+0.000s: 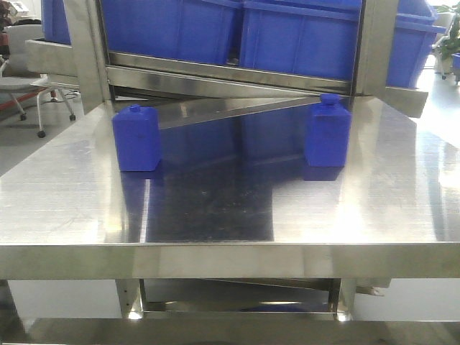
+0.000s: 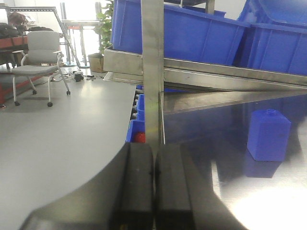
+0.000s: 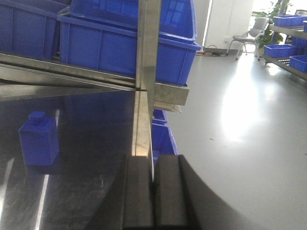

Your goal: Pick and sort blue part to right shelf

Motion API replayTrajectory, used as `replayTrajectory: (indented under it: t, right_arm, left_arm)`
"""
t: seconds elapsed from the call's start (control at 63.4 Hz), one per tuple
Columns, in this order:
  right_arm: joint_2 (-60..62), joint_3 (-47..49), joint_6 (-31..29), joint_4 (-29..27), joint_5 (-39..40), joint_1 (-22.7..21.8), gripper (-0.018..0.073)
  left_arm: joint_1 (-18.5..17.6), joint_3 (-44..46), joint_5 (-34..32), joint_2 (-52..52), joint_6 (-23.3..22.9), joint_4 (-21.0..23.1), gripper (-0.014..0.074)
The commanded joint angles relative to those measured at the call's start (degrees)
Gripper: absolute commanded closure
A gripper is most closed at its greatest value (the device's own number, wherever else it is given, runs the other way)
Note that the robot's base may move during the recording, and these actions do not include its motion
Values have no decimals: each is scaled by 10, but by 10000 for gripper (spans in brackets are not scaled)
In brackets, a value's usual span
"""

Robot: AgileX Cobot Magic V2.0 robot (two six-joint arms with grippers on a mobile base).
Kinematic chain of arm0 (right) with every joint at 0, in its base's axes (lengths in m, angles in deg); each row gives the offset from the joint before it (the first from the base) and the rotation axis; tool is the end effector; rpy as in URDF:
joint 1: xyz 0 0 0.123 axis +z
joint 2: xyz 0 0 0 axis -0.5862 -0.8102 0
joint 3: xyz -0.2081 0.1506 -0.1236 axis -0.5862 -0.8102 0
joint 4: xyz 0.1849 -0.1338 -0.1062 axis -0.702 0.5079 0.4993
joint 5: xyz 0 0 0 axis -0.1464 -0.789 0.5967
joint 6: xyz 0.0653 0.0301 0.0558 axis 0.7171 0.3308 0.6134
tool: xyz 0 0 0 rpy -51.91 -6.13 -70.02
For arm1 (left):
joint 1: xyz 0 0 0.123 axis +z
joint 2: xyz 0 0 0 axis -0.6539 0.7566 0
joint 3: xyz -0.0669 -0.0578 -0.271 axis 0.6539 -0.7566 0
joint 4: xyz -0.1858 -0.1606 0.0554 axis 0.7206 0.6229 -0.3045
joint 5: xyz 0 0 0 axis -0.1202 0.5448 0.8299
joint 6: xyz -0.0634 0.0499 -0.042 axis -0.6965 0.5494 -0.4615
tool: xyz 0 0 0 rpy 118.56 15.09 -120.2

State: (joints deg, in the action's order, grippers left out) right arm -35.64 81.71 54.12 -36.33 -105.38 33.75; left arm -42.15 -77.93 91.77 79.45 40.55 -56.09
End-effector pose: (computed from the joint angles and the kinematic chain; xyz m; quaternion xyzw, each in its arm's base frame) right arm 0.0448 -0.0050 0.2616 0.0171 0.7118 -0.0351 0.7013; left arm 0.0563 -0.0017 0.2068 -0.0010 0.6945 -0.0204 0.7192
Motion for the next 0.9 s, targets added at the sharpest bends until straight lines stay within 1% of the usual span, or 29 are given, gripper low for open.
replayTrajectory:
  t: [0.0,0.174,0.41,0.537,0.568,0.631,0.679,0.726,0.789,0.852,0.884]
  right_arm:
    - [-41,34,-1,11,44,-2,530]
    - [-131,79,5,11,49,-2,530]
    - [-239,126,34,11,49,-2,530]
    - [-283,144,34,11,50,-1,518]
    - [-293,148,34,11,50,-1,494]
    - [-307,154,34,11,49,6,414]
    - [-318,157,34,11,49,16,328]
    - [-331,161,34,11,49,32,213]
    - [-348,169,38,11,43,55,94]
    - [-372,184,50,11,25,76,6]
    - [-384,193,58,11,15,85,-14]
  left_arm:
    - [0,-14,-50,-14,-4,1,473]
    - [0,-14,-50,-14,-4,1,473]
    - [0,-14,-50,-14,-4,1,473]
    - [0,-14,-50,-14,-4,1,473]
    - [0,-14,-50,-14,-4,1,473]
    - [0,-14,-50,-14,-4,1,473]
    - [0,-14,-50,-14,-4,1,473]
    - [0,-14,-50,-14,-4,1,473]
    - [0,-14,-50,-14,-4,1,473]
    - [0,-14,-50,-14,-4,1,473]
    - [0,-14,-50,-14,-4,1,473]
